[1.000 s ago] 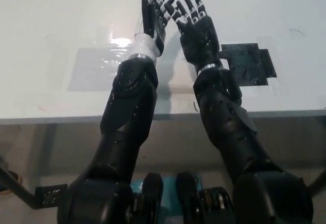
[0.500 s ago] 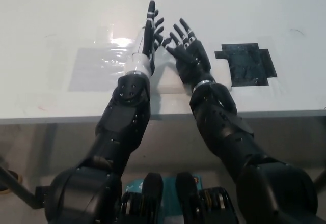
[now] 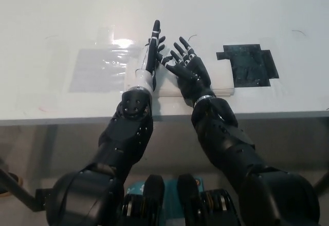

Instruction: A stack of napkins is kept in the middle of the table close to the robot and the robot places both its hands sideways on the stack. Then it moves its hands away from each other while pressing down on the napkins to make them smooth

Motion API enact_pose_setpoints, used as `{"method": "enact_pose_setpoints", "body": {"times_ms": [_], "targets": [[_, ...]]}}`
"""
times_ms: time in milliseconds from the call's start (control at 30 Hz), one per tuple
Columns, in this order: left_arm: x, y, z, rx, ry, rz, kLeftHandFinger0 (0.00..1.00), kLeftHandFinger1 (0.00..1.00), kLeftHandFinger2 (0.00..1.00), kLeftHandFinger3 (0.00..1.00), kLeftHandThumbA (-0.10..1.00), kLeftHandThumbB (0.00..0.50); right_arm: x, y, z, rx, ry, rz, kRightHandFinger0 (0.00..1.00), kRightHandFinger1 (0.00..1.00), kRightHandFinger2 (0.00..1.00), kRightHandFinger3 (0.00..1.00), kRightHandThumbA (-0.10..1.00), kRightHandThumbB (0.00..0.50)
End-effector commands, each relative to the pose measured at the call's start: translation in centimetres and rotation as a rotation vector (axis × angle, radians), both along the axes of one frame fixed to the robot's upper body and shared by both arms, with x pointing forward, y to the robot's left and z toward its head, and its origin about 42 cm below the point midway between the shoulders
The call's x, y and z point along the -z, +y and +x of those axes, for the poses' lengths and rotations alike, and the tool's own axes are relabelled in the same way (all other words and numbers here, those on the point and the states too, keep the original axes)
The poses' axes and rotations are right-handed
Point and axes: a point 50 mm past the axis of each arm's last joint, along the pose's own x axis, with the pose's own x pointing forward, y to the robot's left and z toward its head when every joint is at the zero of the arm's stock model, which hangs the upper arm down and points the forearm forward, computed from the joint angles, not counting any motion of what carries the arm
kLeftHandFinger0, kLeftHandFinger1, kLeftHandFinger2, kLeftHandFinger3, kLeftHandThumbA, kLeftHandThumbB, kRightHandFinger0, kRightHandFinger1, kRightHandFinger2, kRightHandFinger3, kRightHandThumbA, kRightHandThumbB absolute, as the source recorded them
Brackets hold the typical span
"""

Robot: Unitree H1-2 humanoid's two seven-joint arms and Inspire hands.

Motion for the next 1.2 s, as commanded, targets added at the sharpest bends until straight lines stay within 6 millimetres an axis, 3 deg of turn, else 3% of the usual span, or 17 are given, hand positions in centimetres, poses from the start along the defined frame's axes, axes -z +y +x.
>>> {"method": "enact_pose_setpoints", "body": {"times_ms": [0,200,333,533,667,800,1167], "targets": [[2.0,-0.5,-1.1,-0.002,0.034,0.042,1.0,1.0,1.0,1.0,1.0,0.245,0.7,1.4,-0.9,-0.048,-0.013,-0.042,1.0,1.0,1.0,1.0,1.0,0.263],[3.1,-0.1,-1.7,0.033,0.024,0.085,1.0,1.0,1.0,1.0,1.0,0.247,0.9,0.8,-0.8,-0.04,-0.004,0.018,1.0,1.0,1.0,1.0,1.0,0.256],[3.5,1.5,-1.7,0.014,0.024,0.065,1.0,1.0,1.0,1.0,1.0,0.264,0.4,-1.0,0.0,-0.028,-0.031,0.041,1.0,1.0,1.0,1.0,1.0,0.261],[4.0,6.9,-1.5,-0.055,0.006,0.049,1.0,1.0,1.0,1.0,1.0,0.257,0.3,-5.6,1.1,0.034,-0.056,0.032,1.0,1.0,1.0,1.0,1.0,0.285],[3.9,9.8,-1.3,-0.09,0.003,0.034,1.0,1.0,1.0,1.0,1.0,0.301,0.0,-7.4,1.5,0.047,-0.083,0.015,1.0,1.0,1.0,1.0,1.0,0.267],[3.1,13.0,-1.2,-0.131,-0.025,0.014,1.0,1.0,1.0,1.0,1.0,0.293,-0.2,-9.1,1.8,0.069,-0.099,0.018,1.0,1.0,1.0,1.0,1.0,0.261],[1.6,17.9,-1.3,-0.174,-0.061,-0.028,1.0,1.0,1.0,1.0,1.0,0.277,-0.3,-12.1,2.0,0.106,-0.131,0.045,1.0,1.0,1.0,1.0,1.0,0.25]]}}
